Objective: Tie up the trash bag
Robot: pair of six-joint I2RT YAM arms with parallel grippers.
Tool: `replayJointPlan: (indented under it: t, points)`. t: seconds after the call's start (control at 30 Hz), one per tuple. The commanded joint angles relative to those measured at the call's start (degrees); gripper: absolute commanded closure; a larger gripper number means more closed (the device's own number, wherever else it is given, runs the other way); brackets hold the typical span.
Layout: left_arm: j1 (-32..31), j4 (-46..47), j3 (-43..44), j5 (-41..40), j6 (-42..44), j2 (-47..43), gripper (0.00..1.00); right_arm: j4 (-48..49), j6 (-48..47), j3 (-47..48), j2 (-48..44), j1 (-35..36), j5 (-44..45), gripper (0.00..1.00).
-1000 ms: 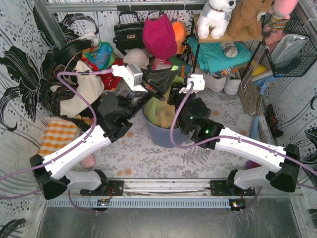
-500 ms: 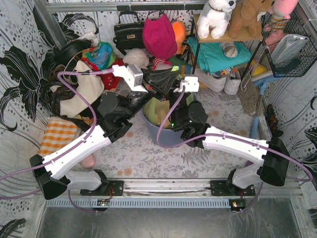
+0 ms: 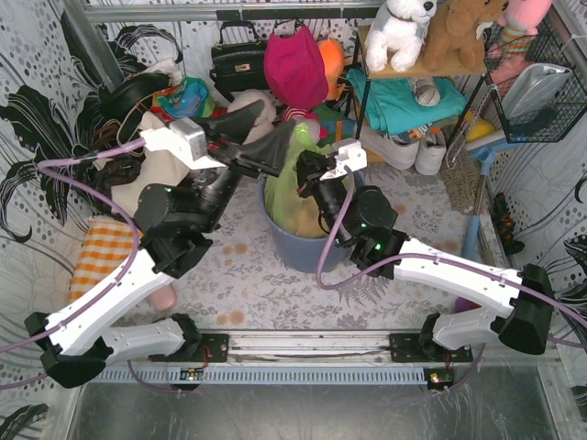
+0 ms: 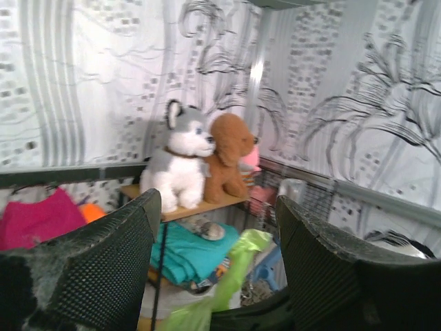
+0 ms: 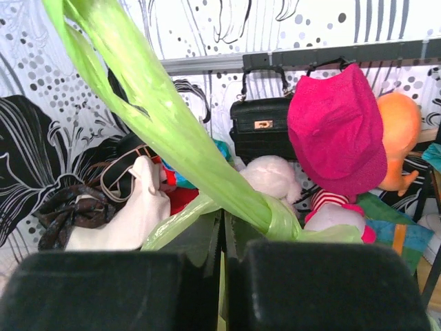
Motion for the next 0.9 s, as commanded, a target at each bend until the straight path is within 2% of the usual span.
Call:
replayJointPlan:
  t: [0.0, 0.1, 0.17, 0.37, 0.63, 0.87]
  points:
    - [0.64, -5.24, 2.09, -12.68, 1.85, -2.24, 0.24, -3.51, 2.71, -0.44, -2.01, 0.2, -3.93, 1.0]
    - [2.8, -9.47, 1.42, -14.1, -1.09, -3.02, 0.25, -4.32, 2.88, -0.33, -2.2, 0.21, -3.31, 1.0]
    - [4.99, -10.52, -0.76, -11.47, -4.89, -4.15, 0.26, -4.53, 2.91, -0.52, -2.42, 0.26, -2.7, 1.0]
    - [16.29, -12.91, -7.09, 8.89, -18.91, -6.04, 0.32, -4.83, 3.0, -1.09, -3.32, 0.26, -0.72, 1.0]
    - [20.54, -10.82, -12.24, 22.67, -26.21, -4.86, 0.32, -5.1, 3.39, -1.0, -3.55, 0.27, -0.19, 1.0]
    - [23.15, -8.59, -15.73, 25.72, -30.21, -3.86, 0.37, -5.35, 3.74, -0.57, -3.27, 0.27, -0.18, 1.0]
